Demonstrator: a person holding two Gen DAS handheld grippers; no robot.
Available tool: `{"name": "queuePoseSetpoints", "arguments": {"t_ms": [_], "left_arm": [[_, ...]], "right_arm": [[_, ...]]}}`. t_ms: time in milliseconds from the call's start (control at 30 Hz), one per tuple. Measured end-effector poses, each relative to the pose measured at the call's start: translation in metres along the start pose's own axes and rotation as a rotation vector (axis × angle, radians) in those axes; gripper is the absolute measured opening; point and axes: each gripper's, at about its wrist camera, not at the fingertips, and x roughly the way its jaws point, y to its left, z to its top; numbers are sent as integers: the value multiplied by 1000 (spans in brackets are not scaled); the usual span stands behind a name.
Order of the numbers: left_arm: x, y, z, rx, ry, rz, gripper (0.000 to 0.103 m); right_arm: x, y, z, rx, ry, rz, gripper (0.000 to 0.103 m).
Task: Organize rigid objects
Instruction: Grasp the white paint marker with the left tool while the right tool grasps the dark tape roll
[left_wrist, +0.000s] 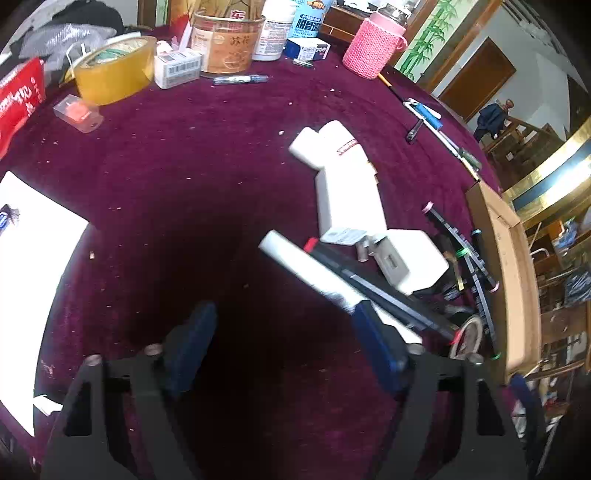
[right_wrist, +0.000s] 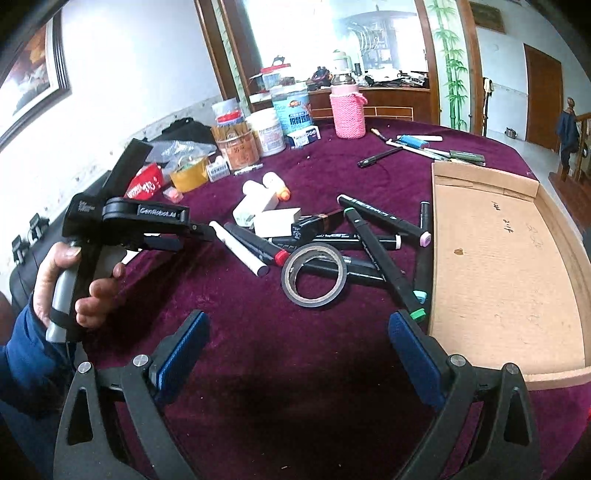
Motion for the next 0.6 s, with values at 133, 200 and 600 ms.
{"name": "queuePoseSetpoints", "arguments": {"t_ms": [133, 200, 600], "left_arm": [[5, -12, 6, -17, 41, -11, 58], [8, -19, 7, -19, 43, -13, 57], [26, -46, 23, 83, 13, 87, 22]], "right_arm": [[-3, -7, -2, 26, -16, 14, 95], [-3, -10, -3, 30, -23, 17, 95], [-4, -15, -7, 47, -34, 51, 95]]}}
